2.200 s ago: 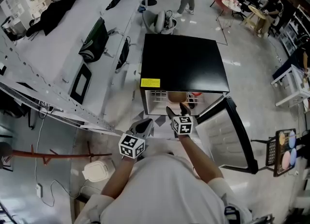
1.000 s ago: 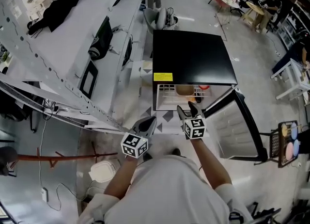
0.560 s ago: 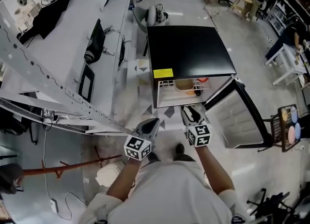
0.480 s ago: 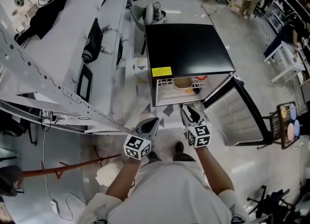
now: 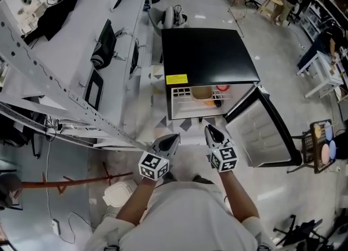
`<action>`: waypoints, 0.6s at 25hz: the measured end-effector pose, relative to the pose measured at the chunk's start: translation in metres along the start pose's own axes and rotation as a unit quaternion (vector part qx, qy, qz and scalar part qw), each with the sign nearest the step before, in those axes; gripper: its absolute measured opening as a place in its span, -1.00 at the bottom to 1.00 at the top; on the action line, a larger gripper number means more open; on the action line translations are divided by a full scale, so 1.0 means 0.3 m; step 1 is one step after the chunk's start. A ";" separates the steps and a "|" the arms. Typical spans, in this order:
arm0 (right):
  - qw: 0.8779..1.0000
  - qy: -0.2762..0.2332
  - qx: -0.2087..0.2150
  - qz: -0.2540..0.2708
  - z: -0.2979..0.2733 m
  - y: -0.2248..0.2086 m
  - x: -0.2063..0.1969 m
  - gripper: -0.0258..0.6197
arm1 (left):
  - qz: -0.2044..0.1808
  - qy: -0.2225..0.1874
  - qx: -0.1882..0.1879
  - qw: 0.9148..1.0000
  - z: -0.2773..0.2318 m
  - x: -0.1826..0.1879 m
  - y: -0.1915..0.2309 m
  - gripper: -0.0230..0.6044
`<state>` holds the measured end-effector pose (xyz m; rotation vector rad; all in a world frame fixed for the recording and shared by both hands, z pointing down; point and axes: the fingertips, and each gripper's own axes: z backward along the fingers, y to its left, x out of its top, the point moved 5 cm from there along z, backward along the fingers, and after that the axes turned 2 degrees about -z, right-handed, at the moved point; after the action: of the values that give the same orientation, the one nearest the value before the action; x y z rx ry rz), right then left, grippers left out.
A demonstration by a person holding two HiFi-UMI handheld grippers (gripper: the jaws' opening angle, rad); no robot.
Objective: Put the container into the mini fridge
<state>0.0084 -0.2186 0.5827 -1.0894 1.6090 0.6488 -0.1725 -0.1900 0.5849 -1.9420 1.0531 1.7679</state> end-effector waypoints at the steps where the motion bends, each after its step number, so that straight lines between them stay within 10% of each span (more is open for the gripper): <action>1: 1.000 -0.004 0.005 0.002 0.012 -0.007 0.008 -0.79 | -0.003 -0.001 0.003 1.000 -0.006 0.005 -0.015 -0.91; 15: 0.996 -0.022 0.084 0.025 0.230 -0.154 0.050 -0.88 | -0.012 -0.032 0.062 0.998 -0.053 0.066 -0.251 -0.91</action>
<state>0.0802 -0.1862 0.5521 -0.9080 1.6251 0.5557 -0.1096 -0.1552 0.5508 -1.8048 1.0853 1.6993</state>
